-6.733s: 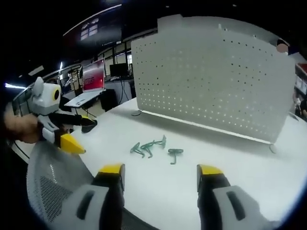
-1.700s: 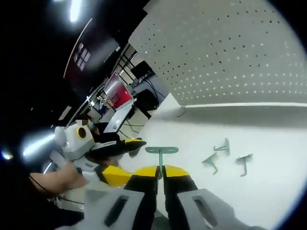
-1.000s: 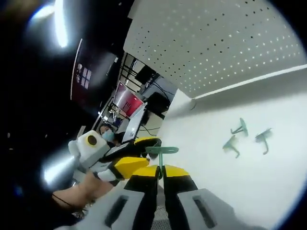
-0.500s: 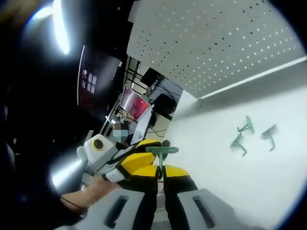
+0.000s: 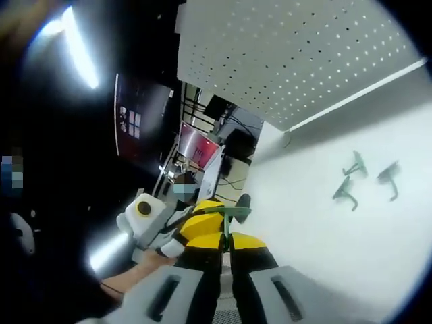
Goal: Insert the hook assembly into the mounting plate slot until the hook locks in place.
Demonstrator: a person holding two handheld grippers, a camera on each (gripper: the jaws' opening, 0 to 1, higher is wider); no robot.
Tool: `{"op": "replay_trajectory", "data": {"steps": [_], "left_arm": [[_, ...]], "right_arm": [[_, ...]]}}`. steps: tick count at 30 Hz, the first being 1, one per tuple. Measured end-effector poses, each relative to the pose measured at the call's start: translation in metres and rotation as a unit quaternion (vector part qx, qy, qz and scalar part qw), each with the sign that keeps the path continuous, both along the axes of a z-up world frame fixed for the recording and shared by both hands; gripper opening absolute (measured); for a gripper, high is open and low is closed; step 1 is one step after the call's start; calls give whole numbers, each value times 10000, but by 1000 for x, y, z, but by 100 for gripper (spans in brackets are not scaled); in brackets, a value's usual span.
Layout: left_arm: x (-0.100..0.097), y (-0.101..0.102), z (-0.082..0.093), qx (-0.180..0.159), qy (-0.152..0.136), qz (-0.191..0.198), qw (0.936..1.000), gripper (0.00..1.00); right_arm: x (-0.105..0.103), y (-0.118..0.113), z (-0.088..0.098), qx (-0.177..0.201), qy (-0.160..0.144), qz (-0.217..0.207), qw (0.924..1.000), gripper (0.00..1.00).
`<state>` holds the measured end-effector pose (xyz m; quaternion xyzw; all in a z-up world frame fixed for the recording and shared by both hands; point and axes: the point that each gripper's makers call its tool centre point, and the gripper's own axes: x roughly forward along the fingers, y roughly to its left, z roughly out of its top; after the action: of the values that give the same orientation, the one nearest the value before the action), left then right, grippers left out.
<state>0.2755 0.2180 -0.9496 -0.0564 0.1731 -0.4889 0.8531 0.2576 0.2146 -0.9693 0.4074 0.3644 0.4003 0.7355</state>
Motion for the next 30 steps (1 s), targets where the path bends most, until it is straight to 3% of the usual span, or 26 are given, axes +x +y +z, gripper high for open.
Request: {"op": "replay_trajectory", "data": {"steps": [1, 2, 3, 12, 14, 18, 21, 23, 25, 27, 30], "left_arm": [[1, -1, 3, 95, -302, -103, 9994, 3], [1, -1, 4, 136, -398, -123, 9990, 2], [-4, 0, -4, 445, -363, -279, 9980, 1], [-7, -5, -1, 506, -364, -389, 9973, 1], [-7, -5, -2, 588, -365, -377, 9969, 1], [-4, -1, -8, 772, -266, -236, 9964, 1], [0, 4, -11, 841, -172, -85, 9963, 1], [4, 9, -13, 930, -75, 79, 9956, 1], [7, 14, -13, 939, 75, 235, 9953, 1], [9, 17, -14, 929, 234, 373, 9947, 1], [12, 22, -16, 983, 355, 525, 9931, 1]], "right_arm": [[1, -1, 1, 61, 3, 4, 10000, 0], [2, -1, 2, 84, -5, -18, 10000, 0], [4, -4, 5, 214, 41, -110, 9997, 0], [4, -3, 5, 108, -156, -38, 9998, 1], [6, -5, 6, -52, -363, -41, 9993, 2], [10, -10, 16, -450, -1083, 7, 9931, 2], [9, -12, 20, -962, -1526, 116, 9835, 4], [11, -14, 22, -1365, -1878, 147, 9726, 6], [12, -15, 26, -1747, -2224, 215, 9589, 7], [9, -12, 33, -2001, -2730, 373, 9402, 7], [8, -12, 33, -2565, -3091, 455, 9147, 7]]}}
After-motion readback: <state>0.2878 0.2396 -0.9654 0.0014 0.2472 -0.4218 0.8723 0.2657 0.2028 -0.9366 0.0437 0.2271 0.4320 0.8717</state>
